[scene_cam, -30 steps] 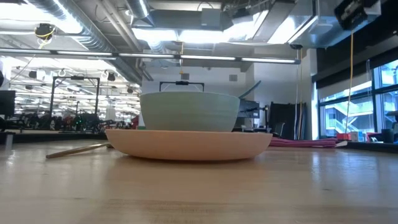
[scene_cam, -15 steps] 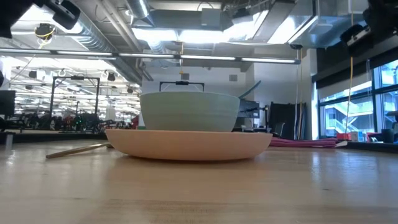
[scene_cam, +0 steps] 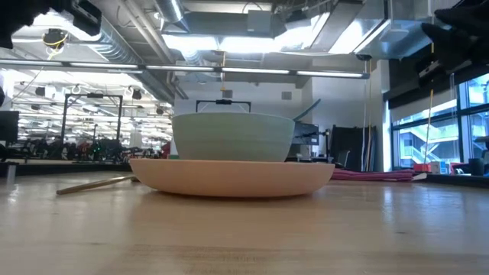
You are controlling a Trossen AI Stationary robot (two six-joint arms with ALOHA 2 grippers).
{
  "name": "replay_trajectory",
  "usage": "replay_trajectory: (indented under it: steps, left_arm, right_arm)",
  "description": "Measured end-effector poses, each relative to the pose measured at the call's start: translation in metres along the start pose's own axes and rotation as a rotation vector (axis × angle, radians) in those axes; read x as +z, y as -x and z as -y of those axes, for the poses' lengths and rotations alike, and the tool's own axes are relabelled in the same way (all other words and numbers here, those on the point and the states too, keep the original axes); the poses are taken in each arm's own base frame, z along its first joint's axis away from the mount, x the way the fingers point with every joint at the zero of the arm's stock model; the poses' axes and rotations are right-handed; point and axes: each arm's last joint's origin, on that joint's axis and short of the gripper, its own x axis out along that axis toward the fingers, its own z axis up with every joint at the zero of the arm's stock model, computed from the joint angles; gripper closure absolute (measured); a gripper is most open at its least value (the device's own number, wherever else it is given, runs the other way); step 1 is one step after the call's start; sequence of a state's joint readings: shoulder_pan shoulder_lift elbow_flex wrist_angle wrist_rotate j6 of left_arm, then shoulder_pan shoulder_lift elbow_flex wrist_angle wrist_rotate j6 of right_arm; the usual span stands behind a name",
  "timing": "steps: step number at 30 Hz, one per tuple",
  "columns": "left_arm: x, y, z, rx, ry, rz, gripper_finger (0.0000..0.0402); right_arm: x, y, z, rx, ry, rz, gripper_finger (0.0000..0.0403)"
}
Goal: Set table place
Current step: Return to Home Position
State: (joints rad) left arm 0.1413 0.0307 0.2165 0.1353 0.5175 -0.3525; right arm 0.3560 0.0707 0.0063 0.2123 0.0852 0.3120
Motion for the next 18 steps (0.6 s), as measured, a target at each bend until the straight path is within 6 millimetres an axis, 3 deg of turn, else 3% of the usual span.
replay_trajectory:
  steps: [7,12,18]
  left_arm:
    - [-0.018,0.003,-0.012,0.247,-0.058,-0.139,0.0377]
    - [-0.026,0.004,-0.013,0.264,-0.087,-0.223,0.0366]
    - [-0.029,0.005,-0.014,0.258,-0.174,-0.271,0.0355]
  right_arm:
    - [0.002,0.001,0.005,-0.029,0.037,0.013,0.0321]
    - [0.002,0.002,0.012,-0.092,0.132,0.008,0.0321]
    - [0.001,0.002,0.019,-0.138,0.129,-0.017,0.0321]
